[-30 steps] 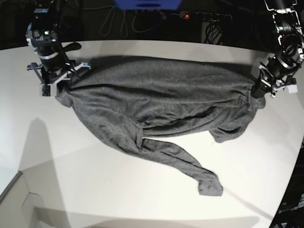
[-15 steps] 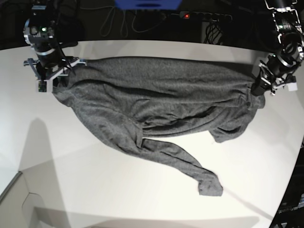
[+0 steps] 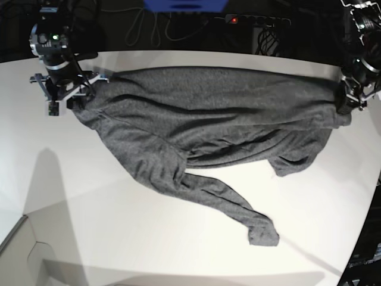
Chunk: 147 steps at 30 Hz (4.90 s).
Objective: Layout the t-shirt on the table in an organized manner, then fold the t-shirt properly
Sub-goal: 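Lift the shirt with both grippers, stretch it apart, and lay it flat, then release the shirt with the left gripper and raise it, then reach the left gripper to the sleeve end and grasp it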
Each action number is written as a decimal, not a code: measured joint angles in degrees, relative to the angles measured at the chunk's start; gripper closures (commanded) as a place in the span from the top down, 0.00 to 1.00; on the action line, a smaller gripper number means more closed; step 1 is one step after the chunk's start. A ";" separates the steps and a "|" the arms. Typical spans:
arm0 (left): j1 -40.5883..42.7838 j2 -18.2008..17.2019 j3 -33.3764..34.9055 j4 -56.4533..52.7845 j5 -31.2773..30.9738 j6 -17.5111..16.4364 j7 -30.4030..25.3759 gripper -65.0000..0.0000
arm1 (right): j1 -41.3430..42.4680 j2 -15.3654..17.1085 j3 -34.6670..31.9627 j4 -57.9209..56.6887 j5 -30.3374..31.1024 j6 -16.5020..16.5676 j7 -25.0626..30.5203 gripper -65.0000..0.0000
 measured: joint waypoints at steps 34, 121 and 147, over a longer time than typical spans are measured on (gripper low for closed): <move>-9.05 -1.75 -12.59 0.72 12.96 0.74 4.87 1.00 | 0.37 0.02 0.00 -0.02 0.02 0.00 0.02 0.29; -23.98 4.22 6.80 17.49 19.15 0.72 -4.61 0.00 | 2.99 0.20 0.07 -0.98 -0.42 0.02 -0.50 0.29; -62.38 13.68 37.11 -46.27 36.61 -6.84 -37.64 0.00 | 3.19 -0.09 7.89 -1.03 -0.39 0.02 -0.44 0.29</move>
